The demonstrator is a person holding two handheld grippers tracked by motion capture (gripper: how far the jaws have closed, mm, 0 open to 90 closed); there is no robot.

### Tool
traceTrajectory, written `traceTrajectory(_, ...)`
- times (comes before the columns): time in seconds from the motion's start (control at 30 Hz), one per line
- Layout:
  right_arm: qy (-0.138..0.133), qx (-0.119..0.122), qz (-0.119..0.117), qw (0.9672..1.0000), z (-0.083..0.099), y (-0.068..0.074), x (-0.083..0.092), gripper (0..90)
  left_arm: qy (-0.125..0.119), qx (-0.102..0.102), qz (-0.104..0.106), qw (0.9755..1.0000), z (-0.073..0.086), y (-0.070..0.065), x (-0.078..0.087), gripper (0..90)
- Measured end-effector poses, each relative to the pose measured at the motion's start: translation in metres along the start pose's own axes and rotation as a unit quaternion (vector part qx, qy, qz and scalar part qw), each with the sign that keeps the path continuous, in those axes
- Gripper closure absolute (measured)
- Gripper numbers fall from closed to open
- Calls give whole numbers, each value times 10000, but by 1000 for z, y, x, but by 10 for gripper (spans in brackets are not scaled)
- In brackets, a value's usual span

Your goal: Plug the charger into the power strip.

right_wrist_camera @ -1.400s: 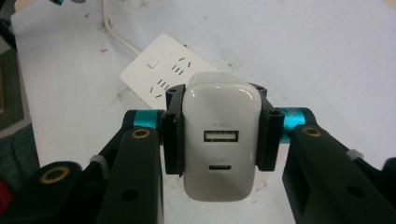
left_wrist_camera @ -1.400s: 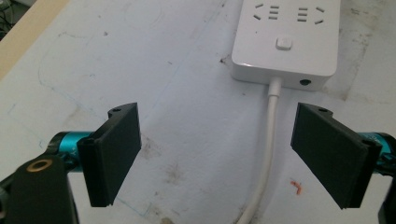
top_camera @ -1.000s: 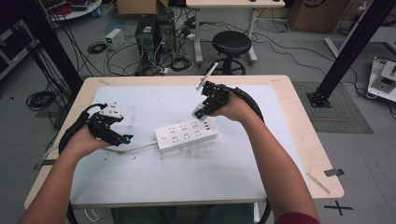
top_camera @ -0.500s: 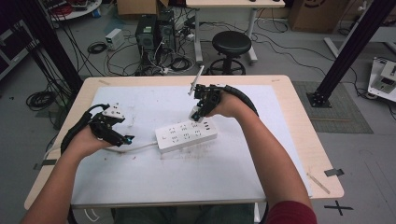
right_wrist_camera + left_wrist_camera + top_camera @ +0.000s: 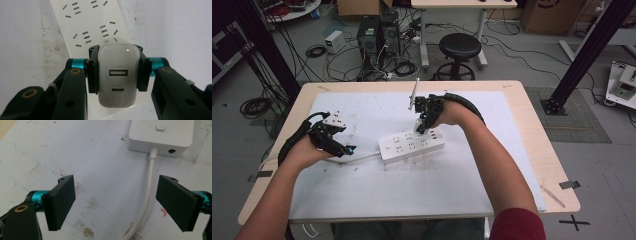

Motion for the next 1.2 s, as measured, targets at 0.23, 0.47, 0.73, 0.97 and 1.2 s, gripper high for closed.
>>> traceTrajectory(0.23,197,341,7,9992,1,-2,-6,633,-3,16,2,10000,1,0,-2,162)
traceTrajectory(0.47,267,574,-1,9980,0,-3,-9,633,18,35,-4,10000,1,0,-1,161)
traceTrajectory(0.73,500,1125,4,9924,-3,-3,-12,633,41,60,1,10000,2,-2,-4,161)
traceTrajectory(0.97,717,1377,-184,9877,-6,-5,-14,634,96,66,21,9999,3,-3,-6,161)
traceTrajectory(1.2,1037,1437,-112,9841,-9,-1,-16,635,112,30,30,9999,3,-5,-8,161)
Point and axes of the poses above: each handheld gripper's, and its own axes: x roughly backward along the jaws, z roughly out of its underside, y roughly to its left, the point moved 7 cm from there along -x, roughly forward along the jaws, and after that the axes turned 2 degrees about -y, right-handed, at the moved point
